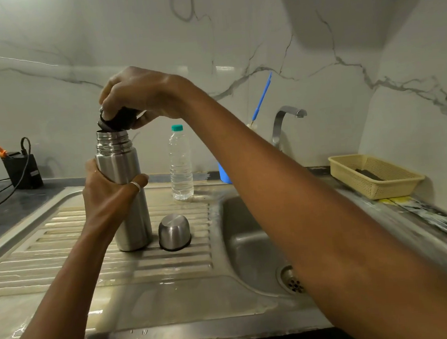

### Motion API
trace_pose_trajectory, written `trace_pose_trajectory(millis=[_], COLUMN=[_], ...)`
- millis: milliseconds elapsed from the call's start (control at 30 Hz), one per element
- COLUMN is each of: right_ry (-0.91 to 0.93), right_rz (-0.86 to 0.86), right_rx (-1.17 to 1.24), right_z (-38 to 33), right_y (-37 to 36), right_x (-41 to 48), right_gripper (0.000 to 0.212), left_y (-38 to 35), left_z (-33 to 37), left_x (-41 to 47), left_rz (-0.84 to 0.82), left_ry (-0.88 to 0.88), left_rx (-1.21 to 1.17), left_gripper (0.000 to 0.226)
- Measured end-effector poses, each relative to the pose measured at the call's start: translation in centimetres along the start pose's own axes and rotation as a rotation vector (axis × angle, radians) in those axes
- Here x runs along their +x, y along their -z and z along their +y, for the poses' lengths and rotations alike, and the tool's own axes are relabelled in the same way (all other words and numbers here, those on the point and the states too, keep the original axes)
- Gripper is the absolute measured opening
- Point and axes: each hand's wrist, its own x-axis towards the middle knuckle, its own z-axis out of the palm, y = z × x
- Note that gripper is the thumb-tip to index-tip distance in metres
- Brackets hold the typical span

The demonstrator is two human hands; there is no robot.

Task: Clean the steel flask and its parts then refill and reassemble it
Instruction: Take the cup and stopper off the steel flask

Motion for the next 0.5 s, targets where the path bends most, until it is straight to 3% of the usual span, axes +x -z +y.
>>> trace_pose_trajectory(millis=[100, 233, 400, 500], right_ry=[0.014, 0.019, -0.04, -0.101], right_rz=[0.001, 0.094, 0.225, 0.174], right_rx=[0.175, 0.425, 0.329, 0.35], right_z=[0.7, 1.5, 3.0, 4.6], right_y=[0.4, 0.6, 0.7, -0.4], right_x=[-2.5, -4.8, -6.2, -7.3], right_gripper=[0.031, 0.034, 0.038, 0.031], left_y=[0.3, 1.1, 2.1, 2.7], left_z=[0.7, 1.4, 1.2, 1.2], left_x=[-0.2, 0.2, 0.6, 0.6], left_rz=[0.008, 0.058, 0.089, 0.112], left_ry=[-0.023, -0.037, -0.011, 0.0], left_rx=[0.016, -0.013, -0.042, -0.035], left_gripper=[0.072, 0.074, 0.074, 0.073])
